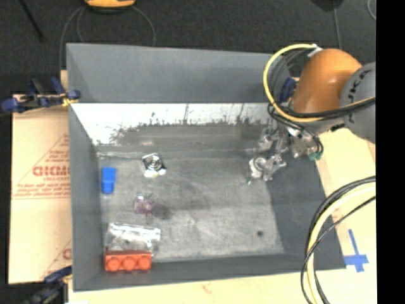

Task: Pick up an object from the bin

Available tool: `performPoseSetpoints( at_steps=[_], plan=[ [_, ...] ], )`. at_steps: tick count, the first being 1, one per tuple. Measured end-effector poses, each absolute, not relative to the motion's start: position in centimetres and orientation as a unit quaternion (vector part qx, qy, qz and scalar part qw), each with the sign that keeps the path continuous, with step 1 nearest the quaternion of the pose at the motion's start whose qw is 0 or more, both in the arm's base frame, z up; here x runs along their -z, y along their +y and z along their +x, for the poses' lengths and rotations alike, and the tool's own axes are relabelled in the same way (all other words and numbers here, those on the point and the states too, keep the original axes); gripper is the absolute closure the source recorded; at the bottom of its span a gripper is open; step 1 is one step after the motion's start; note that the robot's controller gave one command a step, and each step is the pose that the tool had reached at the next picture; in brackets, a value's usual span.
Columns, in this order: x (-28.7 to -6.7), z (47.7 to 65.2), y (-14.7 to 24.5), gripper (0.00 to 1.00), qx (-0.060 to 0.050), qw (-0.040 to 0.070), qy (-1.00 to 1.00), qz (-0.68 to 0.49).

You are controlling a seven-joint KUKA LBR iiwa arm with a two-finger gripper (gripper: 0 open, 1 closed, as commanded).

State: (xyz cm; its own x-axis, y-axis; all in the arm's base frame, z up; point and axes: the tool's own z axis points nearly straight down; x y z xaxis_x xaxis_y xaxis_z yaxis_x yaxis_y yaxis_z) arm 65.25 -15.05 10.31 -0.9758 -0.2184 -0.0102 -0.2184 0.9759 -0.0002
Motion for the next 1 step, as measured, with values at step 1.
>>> performPoseSetpoints(
  at_steps=[1],
  plan=[
    [-16.97, 65.56, -15.15, 1.0, 0.002, 0.007, 0.994, -0.109]
  ],
)
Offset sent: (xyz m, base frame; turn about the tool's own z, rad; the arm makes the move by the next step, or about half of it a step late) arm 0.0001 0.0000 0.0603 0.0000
